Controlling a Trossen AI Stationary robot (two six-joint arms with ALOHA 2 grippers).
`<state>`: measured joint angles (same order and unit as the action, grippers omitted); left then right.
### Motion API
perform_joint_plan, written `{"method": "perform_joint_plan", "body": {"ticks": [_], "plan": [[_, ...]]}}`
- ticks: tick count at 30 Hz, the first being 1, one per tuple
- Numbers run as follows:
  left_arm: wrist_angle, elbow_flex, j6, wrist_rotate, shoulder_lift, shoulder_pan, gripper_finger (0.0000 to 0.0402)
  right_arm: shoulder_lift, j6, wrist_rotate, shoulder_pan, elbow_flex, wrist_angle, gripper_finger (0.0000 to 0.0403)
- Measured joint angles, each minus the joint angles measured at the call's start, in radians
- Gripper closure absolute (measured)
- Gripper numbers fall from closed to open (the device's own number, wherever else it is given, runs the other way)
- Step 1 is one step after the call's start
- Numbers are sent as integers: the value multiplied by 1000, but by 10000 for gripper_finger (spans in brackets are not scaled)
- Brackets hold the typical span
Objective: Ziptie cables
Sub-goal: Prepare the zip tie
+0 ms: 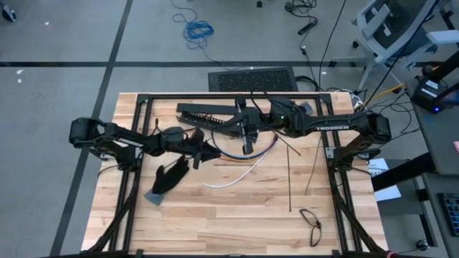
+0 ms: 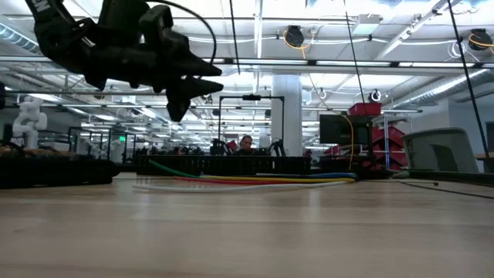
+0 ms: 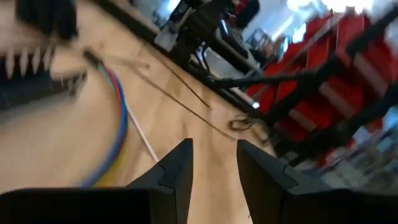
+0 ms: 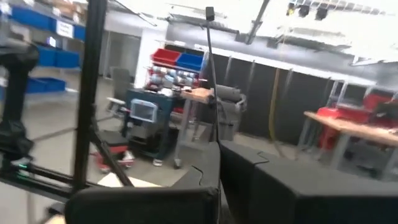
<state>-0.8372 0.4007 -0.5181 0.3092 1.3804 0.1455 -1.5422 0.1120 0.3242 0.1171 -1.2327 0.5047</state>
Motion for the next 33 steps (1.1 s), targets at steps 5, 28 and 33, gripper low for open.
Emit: {"method": "perform_joint_plan", "body": {"ticks": [5, 28, 33], "plan": [[208, 70, 431, -65, -68, -4, 281, -1, -173, 47, 23, 0, -9, 403], [752, 284, 1709, -612, -326, -221, 281, -22, -721, 14, 203, 0, 39, 403], [776, 343, 1810, -700, -307, -252, 281, -75, -998, 9, 211, 0, 53, 403]]}}
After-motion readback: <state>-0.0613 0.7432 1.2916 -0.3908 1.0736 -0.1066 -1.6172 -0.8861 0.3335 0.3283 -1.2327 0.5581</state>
